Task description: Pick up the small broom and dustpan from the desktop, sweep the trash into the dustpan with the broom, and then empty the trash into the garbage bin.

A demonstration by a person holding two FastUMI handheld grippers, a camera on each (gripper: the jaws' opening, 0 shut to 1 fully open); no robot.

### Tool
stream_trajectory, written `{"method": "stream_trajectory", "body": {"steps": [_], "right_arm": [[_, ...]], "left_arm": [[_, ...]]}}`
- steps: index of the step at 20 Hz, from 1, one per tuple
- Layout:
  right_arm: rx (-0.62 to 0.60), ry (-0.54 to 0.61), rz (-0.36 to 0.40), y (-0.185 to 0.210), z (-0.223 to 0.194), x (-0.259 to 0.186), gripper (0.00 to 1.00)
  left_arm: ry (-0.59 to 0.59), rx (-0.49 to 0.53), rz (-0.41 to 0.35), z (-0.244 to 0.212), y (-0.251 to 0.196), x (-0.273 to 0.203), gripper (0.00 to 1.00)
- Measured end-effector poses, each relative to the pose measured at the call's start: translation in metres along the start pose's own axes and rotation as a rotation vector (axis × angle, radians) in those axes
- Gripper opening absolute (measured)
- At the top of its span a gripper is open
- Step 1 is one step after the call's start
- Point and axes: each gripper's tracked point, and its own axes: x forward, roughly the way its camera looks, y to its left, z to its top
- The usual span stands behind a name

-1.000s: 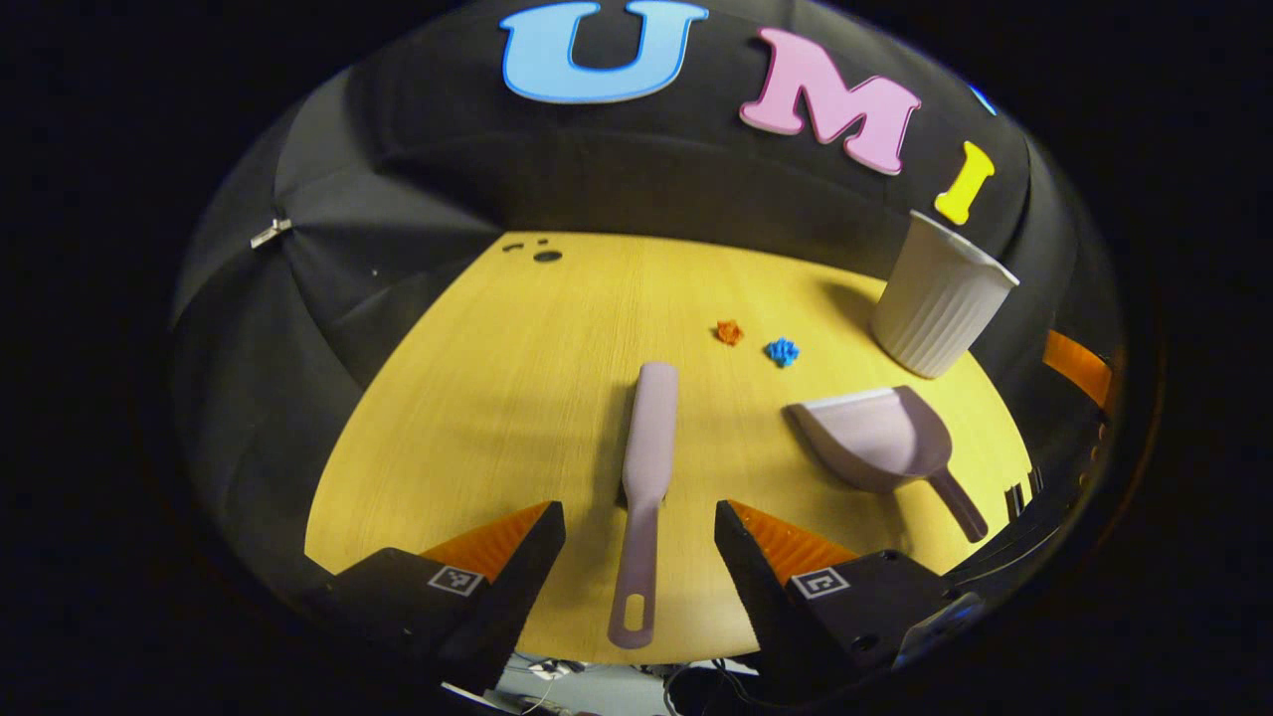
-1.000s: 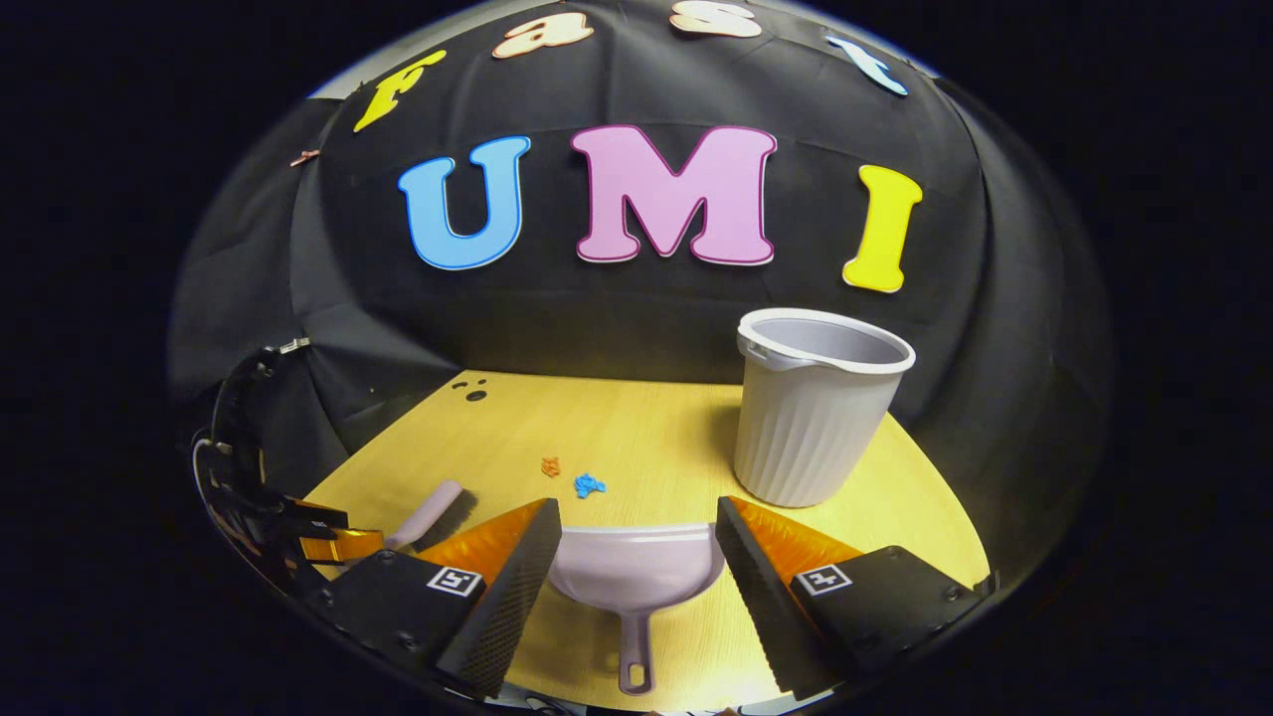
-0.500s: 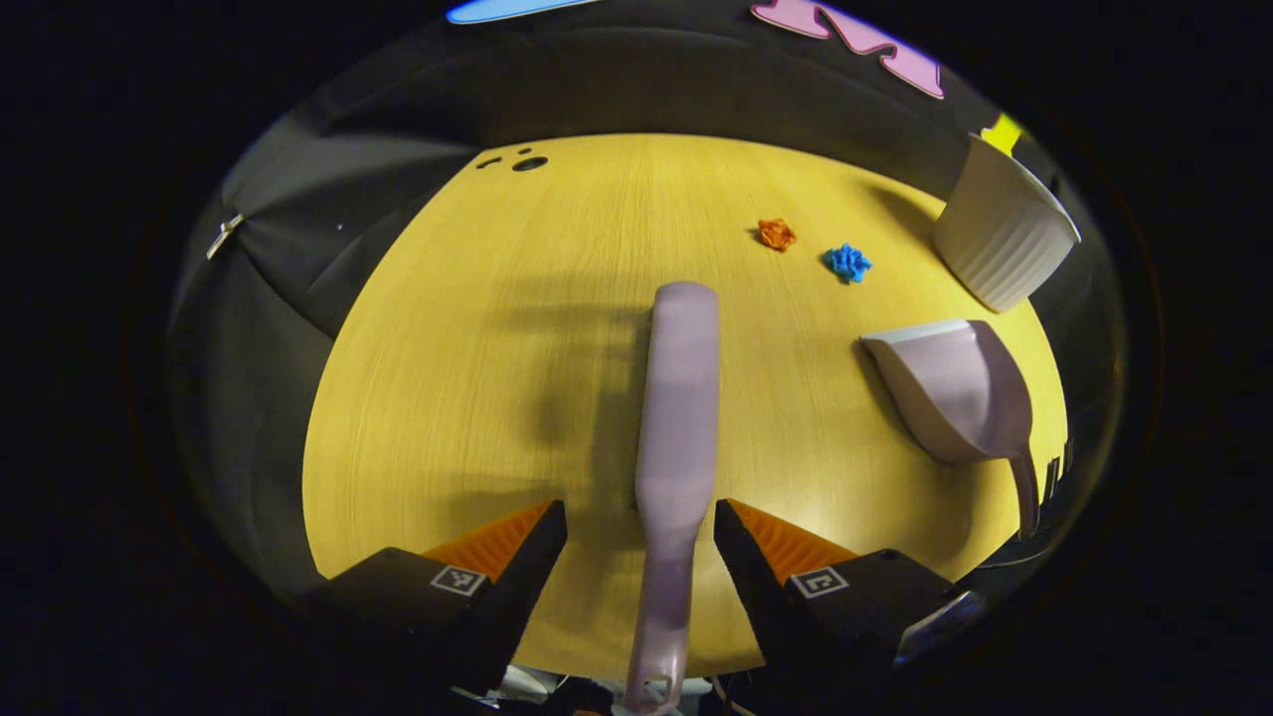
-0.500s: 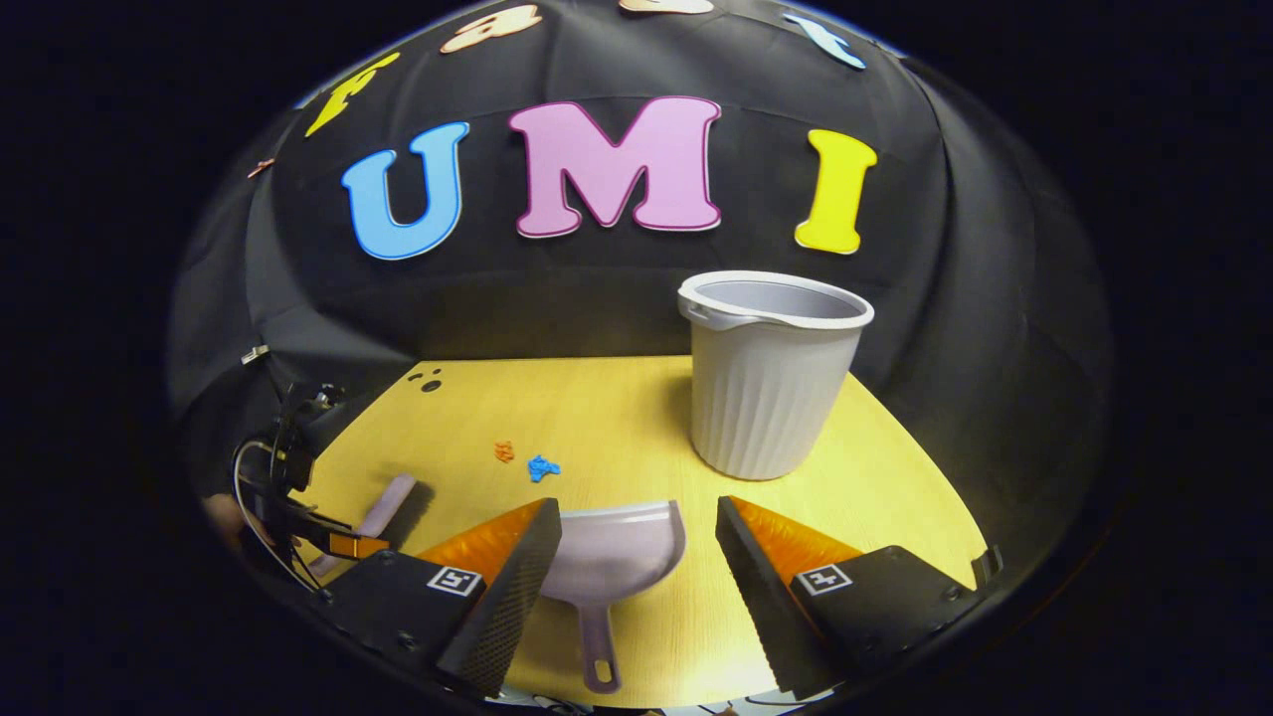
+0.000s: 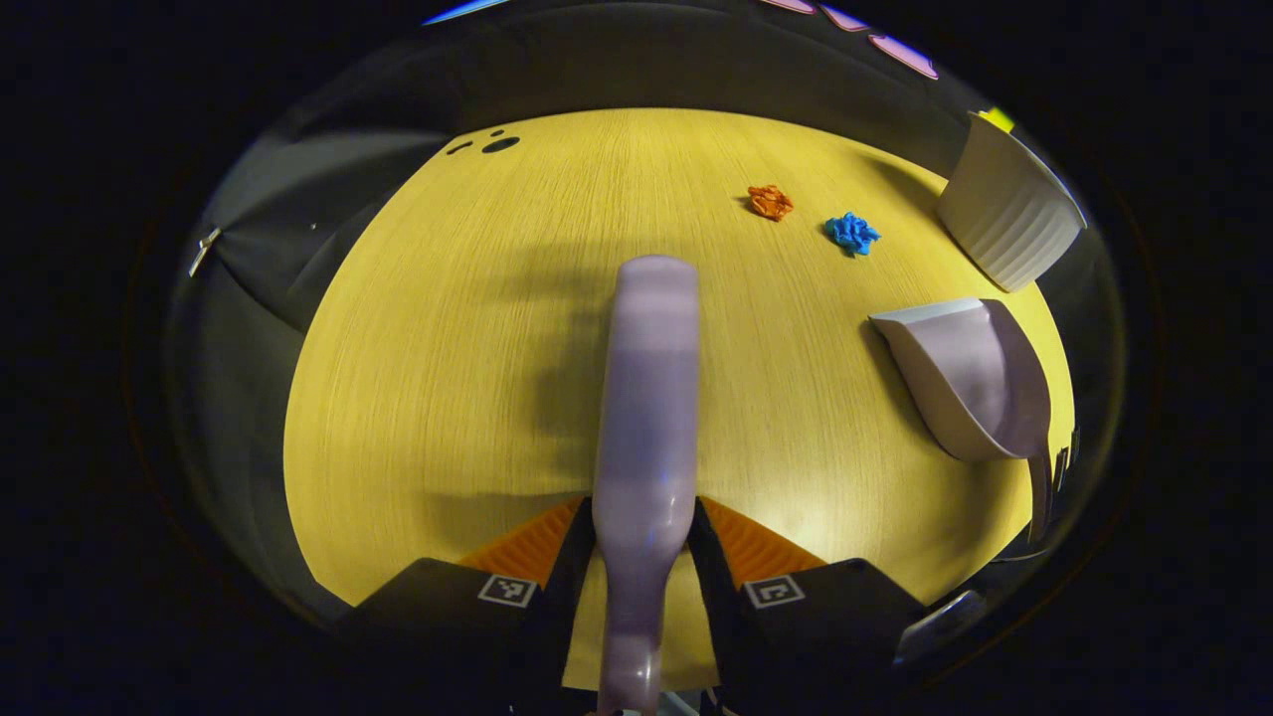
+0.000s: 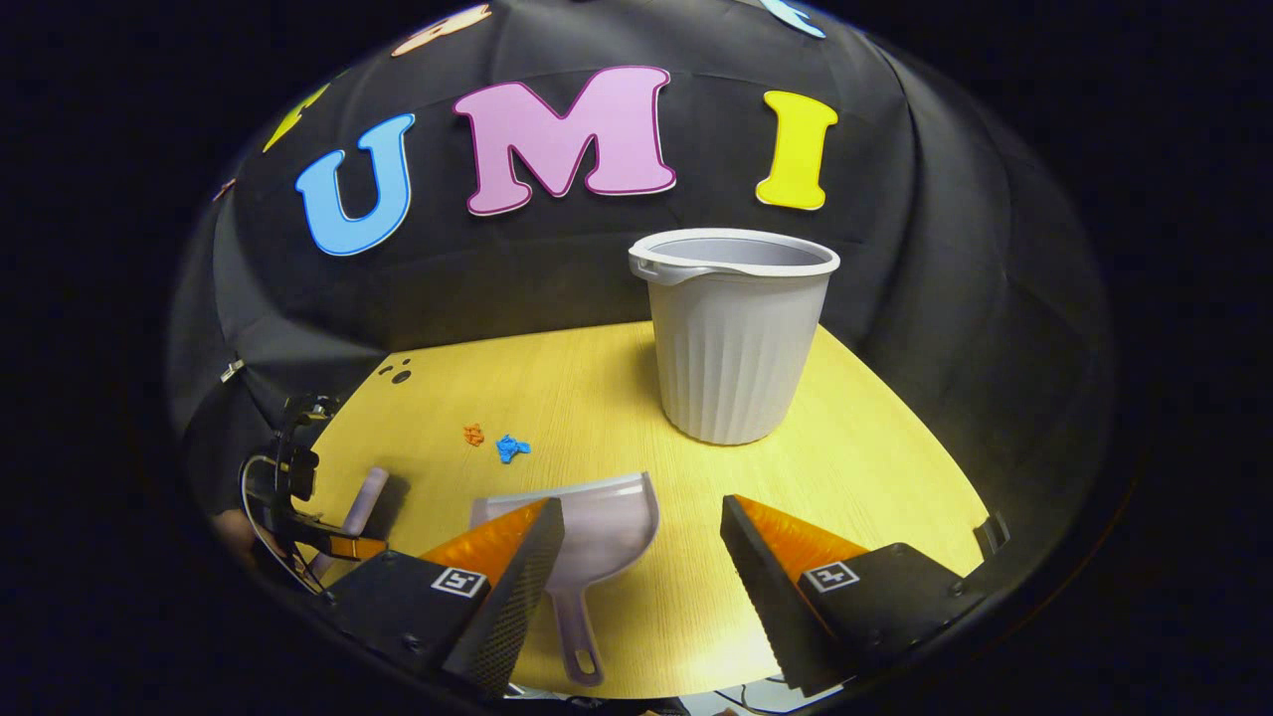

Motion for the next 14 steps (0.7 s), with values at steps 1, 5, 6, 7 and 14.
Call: {"method": "stream_trajectory", "body": {"steps": [1,5,6,7,14], "right_arm": [[-0.004,0.007,0.006,0.002,-0.001,-0.001,0.99],[-0.043,0.048,0.058,0.022,-0.011,-0.002,0.99],[-0.055,0.063,0.071,0.026,-0.015,-0.003,0.99],[-0.06,0.08,0.081,0.031,-0.018,-0.003,0.99],[-0.06,0.203,0.111,0.044,-0.046,-0.004,0.99]], "left_arm": [[-0.009,-0.003,0.001,0.001,0.0,0.0,0.58],[-0.051,-0.001,0.003,0.001,0.0,0.001,0.39],[-0.067,-0.009,0.003,0.002,0.001,0.001,0.36],[-0.086,-0.012,0.001,0.002,0.002,0.001,0.34],[-0.177,-0.057,-0.041,-0.003,0.011,-0.025,0.25]]}}
